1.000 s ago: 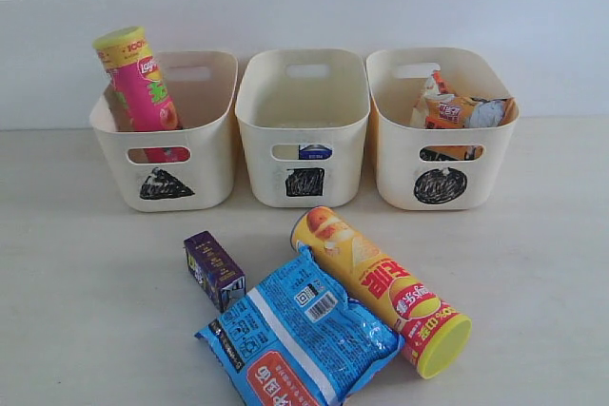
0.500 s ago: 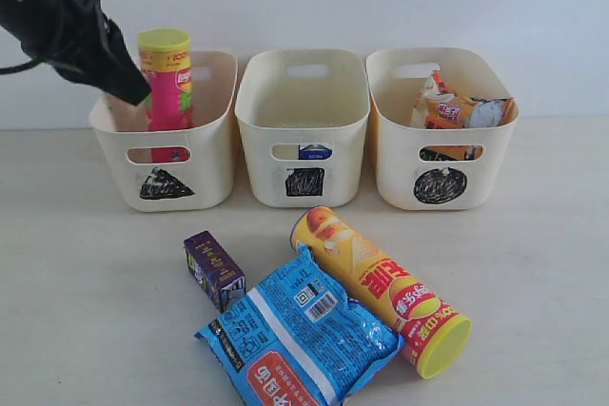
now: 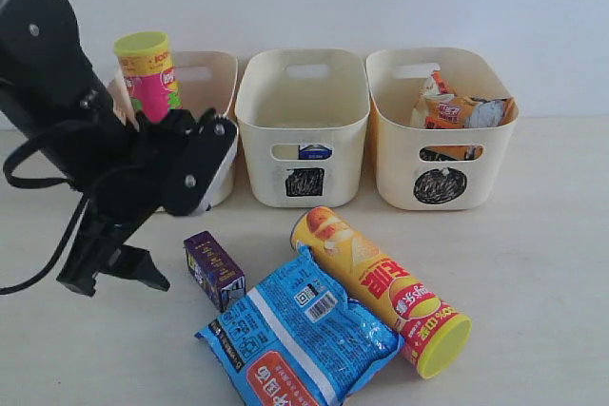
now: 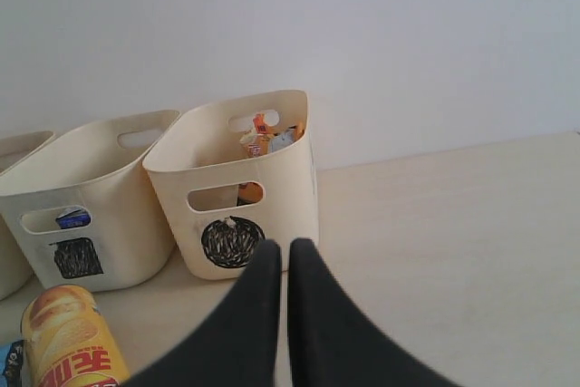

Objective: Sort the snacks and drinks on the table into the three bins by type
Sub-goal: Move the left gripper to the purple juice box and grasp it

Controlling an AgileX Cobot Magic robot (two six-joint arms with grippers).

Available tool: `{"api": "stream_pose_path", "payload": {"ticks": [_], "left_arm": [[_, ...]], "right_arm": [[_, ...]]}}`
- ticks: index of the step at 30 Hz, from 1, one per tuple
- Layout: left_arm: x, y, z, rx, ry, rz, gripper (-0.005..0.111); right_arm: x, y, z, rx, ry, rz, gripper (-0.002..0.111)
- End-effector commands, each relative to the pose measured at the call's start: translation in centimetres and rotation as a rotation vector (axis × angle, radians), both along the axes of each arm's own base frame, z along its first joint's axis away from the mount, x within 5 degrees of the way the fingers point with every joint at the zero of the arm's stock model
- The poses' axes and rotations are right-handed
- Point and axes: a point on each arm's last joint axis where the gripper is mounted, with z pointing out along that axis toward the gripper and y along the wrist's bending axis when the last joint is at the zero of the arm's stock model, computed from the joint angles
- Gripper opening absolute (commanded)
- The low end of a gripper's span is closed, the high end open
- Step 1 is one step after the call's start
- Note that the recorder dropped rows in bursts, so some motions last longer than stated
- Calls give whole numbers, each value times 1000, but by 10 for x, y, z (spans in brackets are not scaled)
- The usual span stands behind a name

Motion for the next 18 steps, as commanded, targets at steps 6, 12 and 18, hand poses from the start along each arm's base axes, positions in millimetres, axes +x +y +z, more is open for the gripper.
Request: {"api": "stream_pose_path", "payload": {"ticks": [6,12,18], "left_arm": [[26,-15,-67,48,-88,-142,78],[36,-17,-95,98,-110,-205,78],[41,-11,-119,223,-106,-316,78]], "right_arm": [[0,0,-1,2,-3,3,0],[0,0,-1,4,-3,3,0],[0,0,-1,4,-5,2,0]]}}
